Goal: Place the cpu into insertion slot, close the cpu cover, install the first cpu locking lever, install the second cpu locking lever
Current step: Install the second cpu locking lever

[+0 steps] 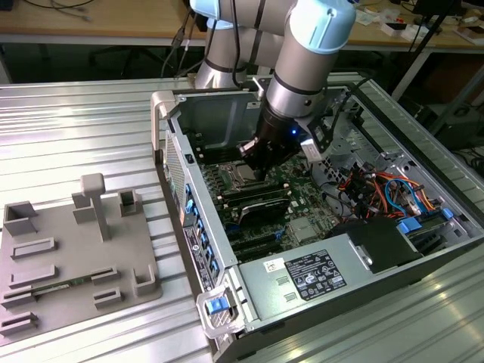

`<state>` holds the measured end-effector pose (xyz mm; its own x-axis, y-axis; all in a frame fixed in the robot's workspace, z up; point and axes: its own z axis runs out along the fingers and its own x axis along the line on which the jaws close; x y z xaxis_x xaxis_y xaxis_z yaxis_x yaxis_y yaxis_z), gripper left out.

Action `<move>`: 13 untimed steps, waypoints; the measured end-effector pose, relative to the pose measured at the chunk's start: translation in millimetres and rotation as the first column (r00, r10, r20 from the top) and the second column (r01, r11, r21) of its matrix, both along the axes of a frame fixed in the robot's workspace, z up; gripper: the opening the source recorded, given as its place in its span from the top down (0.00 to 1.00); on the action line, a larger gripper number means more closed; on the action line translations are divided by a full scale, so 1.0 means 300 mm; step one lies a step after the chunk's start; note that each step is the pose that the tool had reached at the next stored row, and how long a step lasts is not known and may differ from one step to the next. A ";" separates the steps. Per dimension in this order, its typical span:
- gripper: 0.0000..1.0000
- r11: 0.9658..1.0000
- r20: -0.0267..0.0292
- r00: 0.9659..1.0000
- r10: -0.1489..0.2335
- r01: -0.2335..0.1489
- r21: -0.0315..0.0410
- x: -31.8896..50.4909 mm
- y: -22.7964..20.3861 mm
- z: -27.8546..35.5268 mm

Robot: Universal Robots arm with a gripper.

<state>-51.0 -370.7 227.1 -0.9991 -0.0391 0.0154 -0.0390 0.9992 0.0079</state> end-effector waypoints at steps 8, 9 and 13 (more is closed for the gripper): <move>0.89 1.000 -0.007 1.000 0.000 0.000 0.000 -0.011 -0.001 -0.008; 0.89 1.000 -0.007 1.000 0.000 0.000 0.000 -0.014 -0.001 -0.014; 0.89 1.000 -0.007 1.000 0.000 0.000 0.000 -0.031 -0.001 -0.033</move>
